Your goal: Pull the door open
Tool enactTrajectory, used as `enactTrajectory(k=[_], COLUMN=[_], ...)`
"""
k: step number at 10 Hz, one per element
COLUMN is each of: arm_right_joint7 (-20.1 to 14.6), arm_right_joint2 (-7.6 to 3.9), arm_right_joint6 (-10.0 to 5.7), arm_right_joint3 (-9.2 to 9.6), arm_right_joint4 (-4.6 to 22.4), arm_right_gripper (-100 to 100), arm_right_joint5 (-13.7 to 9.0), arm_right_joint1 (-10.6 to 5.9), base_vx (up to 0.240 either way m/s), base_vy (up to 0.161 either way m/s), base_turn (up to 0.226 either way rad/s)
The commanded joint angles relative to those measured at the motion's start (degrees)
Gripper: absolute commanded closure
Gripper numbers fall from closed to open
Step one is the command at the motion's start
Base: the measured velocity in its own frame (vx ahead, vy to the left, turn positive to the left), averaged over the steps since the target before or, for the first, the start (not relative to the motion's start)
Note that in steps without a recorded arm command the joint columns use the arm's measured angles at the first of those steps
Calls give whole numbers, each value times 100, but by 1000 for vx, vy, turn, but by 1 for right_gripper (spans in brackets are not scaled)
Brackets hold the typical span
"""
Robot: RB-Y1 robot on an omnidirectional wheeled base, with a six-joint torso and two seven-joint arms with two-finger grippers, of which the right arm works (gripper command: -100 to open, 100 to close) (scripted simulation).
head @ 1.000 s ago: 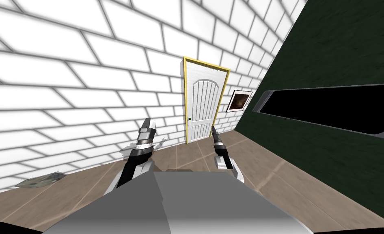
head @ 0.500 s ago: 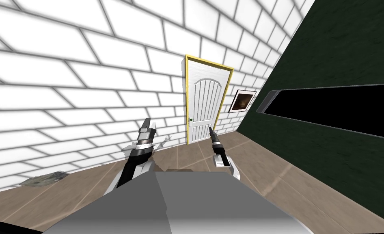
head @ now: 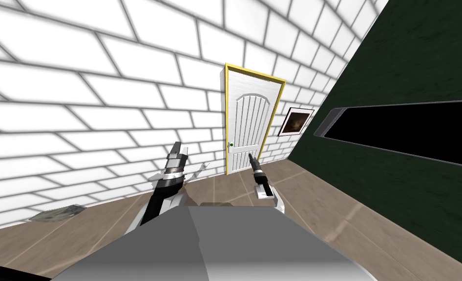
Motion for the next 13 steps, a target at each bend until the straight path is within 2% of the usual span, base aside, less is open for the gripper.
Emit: enactTrajectory(k=[1,3,4,7,8,11,12,13], arm_right_joint7=[178,537,587,1122,1183,1714,1754,1941], arm_right_joint2=[-4,-32,-32,-68,-68,-99,-99,-109], arm_right_joint6=[26,38,38,56,56,73,73,78], arm_right_joint3=[12,49,49,104,104,156,156,173], arm_right_joint4=[102,456,456,969,974,1469,1469,1631], arm_right_gripper=[-100,-100,-100,-100,-100,-100,-100,-100], arm_right_joint5=[5,15,15,28,28,42,42,46], arm_right_joint1=[-74,-273,-273,-565,-565,-845,-845,-936], base_vx=[59,68,65,83,79,86,61,57], base_vy=[23,25,18,15,17,27,17,17], base_turn=[19,45,18,46,19,45,14,34])
